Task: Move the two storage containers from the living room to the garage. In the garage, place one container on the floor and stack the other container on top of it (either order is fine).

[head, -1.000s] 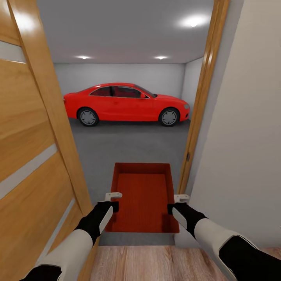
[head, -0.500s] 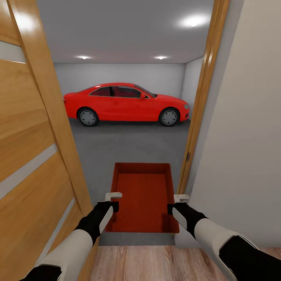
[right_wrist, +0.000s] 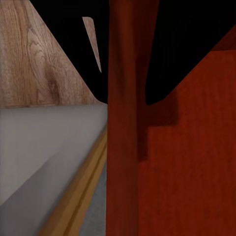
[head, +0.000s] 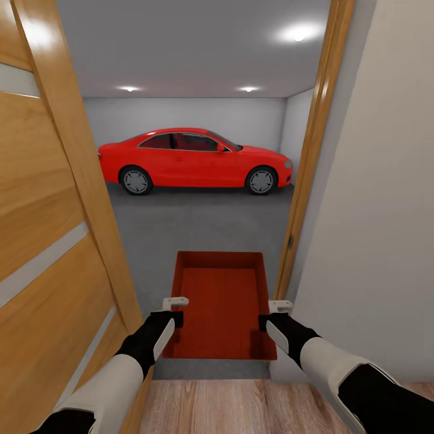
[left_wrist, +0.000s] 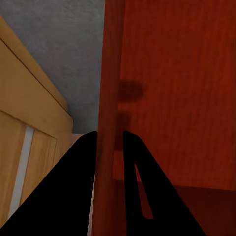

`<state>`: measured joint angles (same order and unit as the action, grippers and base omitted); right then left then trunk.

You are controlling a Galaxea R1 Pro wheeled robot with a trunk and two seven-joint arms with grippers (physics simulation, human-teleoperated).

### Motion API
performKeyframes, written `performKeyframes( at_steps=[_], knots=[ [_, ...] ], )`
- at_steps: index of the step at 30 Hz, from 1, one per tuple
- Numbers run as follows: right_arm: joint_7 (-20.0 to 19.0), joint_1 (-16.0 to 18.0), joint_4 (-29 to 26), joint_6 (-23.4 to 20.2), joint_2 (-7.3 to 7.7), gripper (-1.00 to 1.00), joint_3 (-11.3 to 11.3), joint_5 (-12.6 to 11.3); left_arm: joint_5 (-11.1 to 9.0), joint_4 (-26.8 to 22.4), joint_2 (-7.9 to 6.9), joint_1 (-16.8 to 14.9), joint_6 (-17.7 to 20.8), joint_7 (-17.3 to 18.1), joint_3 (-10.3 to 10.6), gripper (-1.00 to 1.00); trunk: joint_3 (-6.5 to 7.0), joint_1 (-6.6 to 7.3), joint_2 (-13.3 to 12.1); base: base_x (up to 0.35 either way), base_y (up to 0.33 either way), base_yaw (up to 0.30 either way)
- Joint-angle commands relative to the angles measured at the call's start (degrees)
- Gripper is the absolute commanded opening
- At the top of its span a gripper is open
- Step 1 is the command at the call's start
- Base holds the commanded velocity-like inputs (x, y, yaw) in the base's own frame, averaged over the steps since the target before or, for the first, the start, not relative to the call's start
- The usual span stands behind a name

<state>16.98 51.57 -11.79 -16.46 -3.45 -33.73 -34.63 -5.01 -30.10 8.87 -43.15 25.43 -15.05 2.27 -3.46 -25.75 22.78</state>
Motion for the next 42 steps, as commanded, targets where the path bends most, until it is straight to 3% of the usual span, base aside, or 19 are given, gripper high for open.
performKeyframes(
  at_steps=[1, 18, 42],
  knots=[
    [1.8, 0.1, -0.2, -0.4, 0.69, -1.0, 1.9, 1.5, 0.6, 0.0, -0.08, 0.0, 0.6, -0.7, 0.0, -1.0, -0.13, -0.04, 0.1, 0.0, 0.0, 0.0],
    [1.8, 0.1, -0.2, -0.4, 0.57, -1.0, 1.8, 1.6, 0.6, -0.1, -0.08, 0.0, 0.5, -0.7, 0.0, -1.0, -0.13, -0.04, 0.1, 0.238, 0.0, 0.0],
    [1.8, 0.1, -0.2, -0.4, 0.6, -1.0, 1.8, 1.6, 0.7, -0.1, 0.01, 0.0, 0.5, -1.0, -0.1, -1.0, -0.13, -0.04, 0.1, 0.035, 0.044, 0.0]
  ],
)
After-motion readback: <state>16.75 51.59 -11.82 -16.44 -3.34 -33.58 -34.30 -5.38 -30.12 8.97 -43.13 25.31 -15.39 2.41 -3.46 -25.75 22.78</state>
